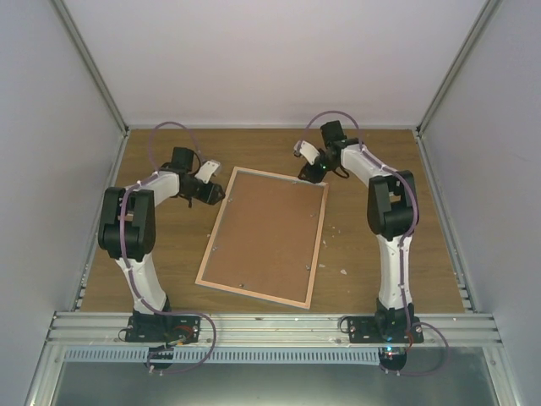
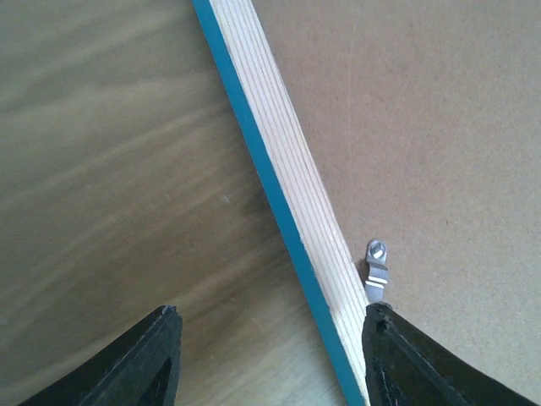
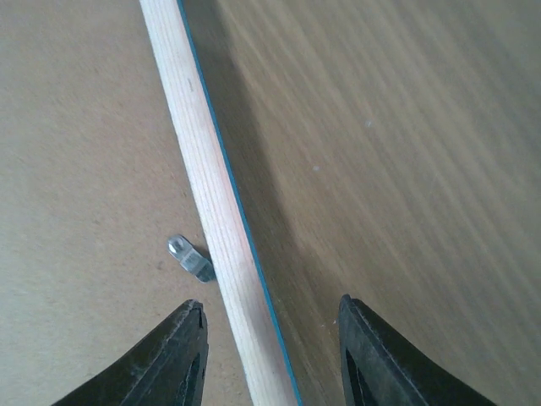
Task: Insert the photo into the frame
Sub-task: Install the photo frame at the center of the board.
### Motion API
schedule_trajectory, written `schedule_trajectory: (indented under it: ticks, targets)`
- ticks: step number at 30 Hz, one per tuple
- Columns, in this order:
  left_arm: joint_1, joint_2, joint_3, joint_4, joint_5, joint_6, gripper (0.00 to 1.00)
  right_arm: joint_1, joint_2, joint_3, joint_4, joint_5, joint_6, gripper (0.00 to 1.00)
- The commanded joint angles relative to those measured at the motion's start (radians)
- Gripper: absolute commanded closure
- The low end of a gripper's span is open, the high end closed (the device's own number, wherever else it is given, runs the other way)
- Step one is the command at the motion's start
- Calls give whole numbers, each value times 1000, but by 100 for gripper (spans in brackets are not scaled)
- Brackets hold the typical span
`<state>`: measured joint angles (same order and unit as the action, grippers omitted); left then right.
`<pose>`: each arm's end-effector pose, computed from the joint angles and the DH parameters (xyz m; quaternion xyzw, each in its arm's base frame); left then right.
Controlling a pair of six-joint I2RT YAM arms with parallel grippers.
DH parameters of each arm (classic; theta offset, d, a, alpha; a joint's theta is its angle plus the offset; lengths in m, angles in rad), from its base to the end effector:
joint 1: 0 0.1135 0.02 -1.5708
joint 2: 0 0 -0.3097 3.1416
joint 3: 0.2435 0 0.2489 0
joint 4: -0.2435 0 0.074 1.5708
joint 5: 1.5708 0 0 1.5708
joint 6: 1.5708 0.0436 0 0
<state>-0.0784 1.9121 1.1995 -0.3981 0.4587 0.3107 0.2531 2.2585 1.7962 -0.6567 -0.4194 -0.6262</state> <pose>0.3932 -0.0503 0.1915 0.2342 0.9202 -0.1941 0.2462 0.4886 0.1447 0.1964 -0.4479 0.8427 0.1587 0.2529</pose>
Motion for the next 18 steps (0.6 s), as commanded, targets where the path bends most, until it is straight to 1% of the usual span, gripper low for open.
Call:
schedule_trajectory:
  ticks: [1, 3, 5, 8, 10, 14, 16, 18]
  targets:
    - [-15, -56, 58, 6, -58, 56, 40, 28, -87, -8, 26, -41, 40, 55]
    - [-30, -47, 72, -2, -91, 58, 40, 45, -111, -30, 51, -90, 45, 54]
    - [-32, -35, 81, -5, -92, 42, 40, 66, -146, -81, 107, -167, 36, 50]
    - [-25, -9, 96, -10, -75, 5, 41, 117, -168, -125, 158, -254, -32, 49]
    - [-26, 9, 104, -14, -60, -10, 41, 162, -152, -123, 152, -276, -112, 49]
    - [-25, 35, 109, -15, -50, -46, 41, 266, -89, -82, 105, -255, -255, 53]
    - [-19, 43, 100, -15, -38, -60, 41, 301, -81, -98, 132, -265, -307, 54]
    - [-5, 50, 90, -14, -15, -82, 41, 320, -72, -106, 156, -290, -350, 52]
